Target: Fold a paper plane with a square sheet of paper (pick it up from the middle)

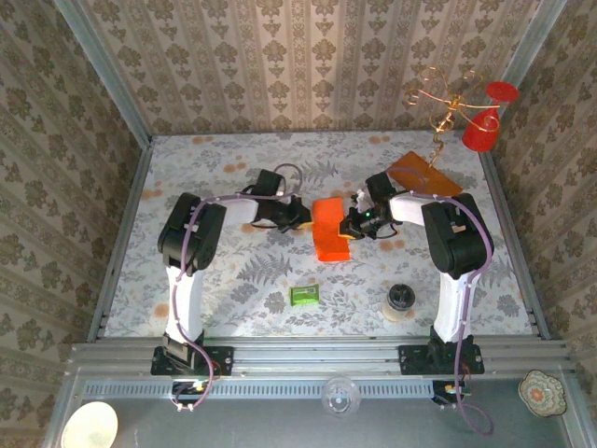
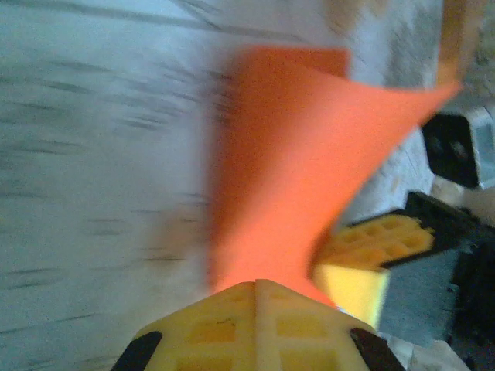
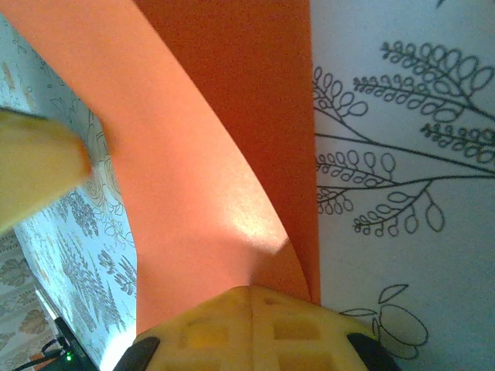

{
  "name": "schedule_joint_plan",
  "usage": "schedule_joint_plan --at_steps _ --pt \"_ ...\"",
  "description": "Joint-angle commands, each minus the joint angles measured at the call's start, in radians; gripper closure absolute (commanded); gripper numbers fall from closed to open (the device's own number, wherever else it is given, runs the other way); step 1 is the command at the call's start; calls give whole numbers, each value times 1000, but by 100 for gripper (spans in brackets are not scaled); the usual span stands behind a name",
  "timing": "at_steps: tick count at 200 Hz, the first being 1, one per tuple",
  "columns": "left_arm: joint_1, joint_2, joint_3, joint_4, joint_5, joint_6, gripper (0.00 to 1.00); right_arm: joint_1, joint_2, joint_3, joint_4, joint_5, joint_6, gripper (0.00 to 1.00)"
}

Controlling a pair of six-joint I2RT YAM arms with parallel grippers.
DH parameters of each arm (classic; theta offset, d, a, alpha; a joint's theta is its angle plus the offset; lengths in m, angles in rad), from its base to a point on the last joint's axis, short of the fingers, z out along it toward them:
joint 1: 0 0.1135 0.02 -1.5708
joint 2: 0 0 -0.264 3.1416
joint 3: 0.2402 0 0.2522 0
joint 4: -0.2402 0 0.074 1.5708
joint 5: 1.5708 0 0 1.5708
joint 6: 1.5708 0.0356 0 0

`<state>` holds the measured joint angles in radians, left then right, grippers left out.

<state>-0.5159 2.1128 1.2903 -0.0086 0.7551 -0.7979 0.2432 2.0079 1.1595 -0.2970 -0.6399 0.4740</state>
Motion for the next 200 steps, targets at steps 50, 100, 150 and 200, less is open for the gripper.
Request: schedule_joint_plan --at_steps 50,100,150,200 --pt "-3 119 80 59 0 -50 100 -7 93 -51 -139 230 2 94" --pt "107 92 92 -88 -86 74 100 -8 92 -51 -140 234 2 94" --pt "87 41 161 -229 -94 192 100 -7 86 -52 -145 236 1 94" --pt "-24 7 139 -141 -96 131 100 -7 88 -52 -142 237 3 94"
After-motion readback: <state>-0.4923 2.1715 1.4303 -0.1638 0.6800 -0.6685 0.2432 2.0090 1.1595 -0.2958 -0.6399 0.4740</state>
